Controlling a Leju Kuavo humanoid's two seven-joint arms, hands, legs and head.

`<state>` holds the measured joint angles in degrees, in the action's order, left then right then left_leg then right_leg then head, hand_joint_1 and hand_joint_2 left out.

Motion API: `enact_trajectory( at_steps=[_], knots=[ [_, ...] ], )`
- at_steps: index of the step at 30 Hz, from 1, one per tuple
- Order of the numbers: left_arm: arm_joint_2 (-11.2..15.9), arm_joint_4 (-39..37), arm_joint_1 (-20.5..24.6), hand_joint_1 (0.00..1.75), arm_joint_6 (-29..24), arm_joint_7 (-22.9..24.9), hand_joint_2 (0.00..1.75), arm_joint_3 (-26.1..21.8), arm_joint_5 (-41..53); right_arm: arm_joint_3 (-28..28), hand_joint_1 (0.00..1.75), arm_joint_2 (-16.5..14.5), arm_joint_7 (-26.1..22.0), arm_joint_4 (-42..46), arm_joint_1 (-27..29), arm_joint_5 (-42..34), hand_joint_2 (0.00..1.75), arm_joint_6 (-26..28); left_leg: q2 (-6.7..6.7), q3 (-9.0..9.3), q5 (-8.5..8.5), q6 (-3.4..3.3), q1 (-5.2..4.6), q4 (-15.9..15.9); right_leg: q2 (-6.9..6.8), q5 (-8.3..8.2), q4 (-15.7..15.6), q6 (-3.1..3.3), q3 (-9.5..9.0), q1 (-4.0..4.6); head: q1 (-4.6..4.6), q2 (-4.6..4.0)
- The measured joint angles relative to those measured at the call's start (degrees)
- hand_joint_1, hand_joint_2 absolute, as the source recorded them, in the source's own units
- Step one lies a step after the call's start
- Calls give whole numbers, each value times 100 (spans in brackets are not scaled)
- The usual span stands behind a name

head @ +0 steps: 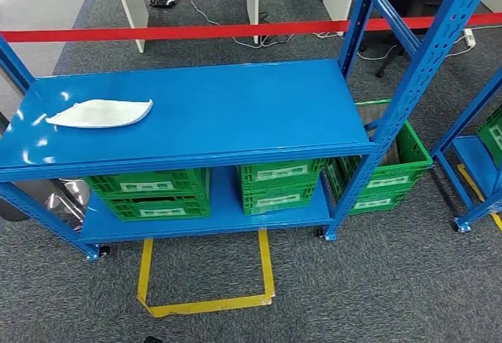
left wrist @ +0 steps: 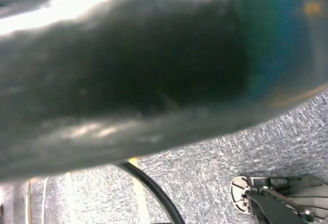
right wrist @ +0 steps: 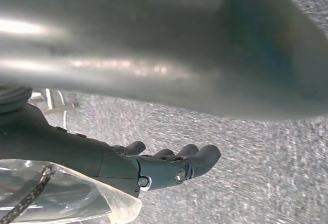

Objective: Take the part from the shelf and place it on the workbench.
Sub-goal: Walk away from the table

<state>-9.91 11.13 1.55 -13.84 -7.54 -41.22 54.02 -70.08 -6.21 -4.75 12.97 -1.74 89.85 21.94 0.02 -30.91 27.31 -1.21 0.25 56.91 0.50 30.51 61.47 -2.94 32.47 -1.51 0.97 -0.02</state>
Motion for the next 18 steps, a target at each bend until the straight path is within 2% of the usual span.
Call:
enact_trajectory(
  at_steps=[1,2,4,5,7,9,10,11,13,15,16,18],
  knots=[
    [1,0,1,0,-1,0,0,-5,1,1,0,-6,-1,0,-6,1,0,0,-3,-7,17,43,-5,30,10,-60,-262,23,-146,1,3,0],
    [2,0,3,0,-2,0,0,-13,1,2,0,-12,-1,-1,-10,2,0,0,-7,-13,24,85,-13,49,20,-60,-375,56,-213,9,8,1],
    [1,0,4,0,-4,0,0,-29,1,3,0,-17,0,-1,-3,4,0,0,-13,-14,6,146,-10,43,31,-70,-365,150,-223,30,23,2],
    [2,0,3,0,-5,0,0,-34,1,3,0,-18,-1,-1,3,2,0,1,-15,-11,2,151,-4,31,30,-81,-368,172,-219,34,26,2],
    [5,0,4,0,-9,0,0,-38,1,3,0,-19,-3,0,6,-5,0,-1,-16,-5,-6,82,0,7,29,-98,-387,189,-215,31,39,1],
    [8,0,6,0,-10,-1,0,-41,4,3,0,-22,-4,1,4,-10,0,-8,-15,-6,-17,-43,-2,-1,28,-99,-390,192,-214,38,50,1],
    [9,0,7,0,-10,-2,0,-42,7,3,0,-24,-4,1,3,-8,0,-11,-16,-6,-20,-86,-2,-2,27,-98,-390,200,-215,44,48,1],
    [9,0,7,0,-10,-2,0,-42,10,3,0,-26,-4,1,2,-5,0,-12,-16,-7,-29,-113,-1,-4,26,-98,-389,210,-215,51,49,1],
    [8,0,6,0,-10,-3,0,-42,16,3,0,-29,-4,1,1,1,0,-11,-16,-9,-43,-120,3,-10,25,-97,-386,231,-215,67,48,1],
    [7,0,7,0,-10,-5,0,-42,23,3,0,-31,-4,1,1,5,0,-10,-16,-8,-50,-81,12,-17,25,-94,-383,248,-214,80,48,1],
    [7,0,7,0,-10,-7,0,-43,28,3,0,-31,-4,1,1,6,0,-9,-16,-8,-53,-31,18,-21,25,-92,-382,253,-213,85,48,2],
    [5,0,7,0,-10,-13,0,-44,39,3,0,-31,-4,1,0,7,0,-9,-16,-4,-55,117,35,-35,25,-90,-379,257,-207,93,46,1]
  ],
)
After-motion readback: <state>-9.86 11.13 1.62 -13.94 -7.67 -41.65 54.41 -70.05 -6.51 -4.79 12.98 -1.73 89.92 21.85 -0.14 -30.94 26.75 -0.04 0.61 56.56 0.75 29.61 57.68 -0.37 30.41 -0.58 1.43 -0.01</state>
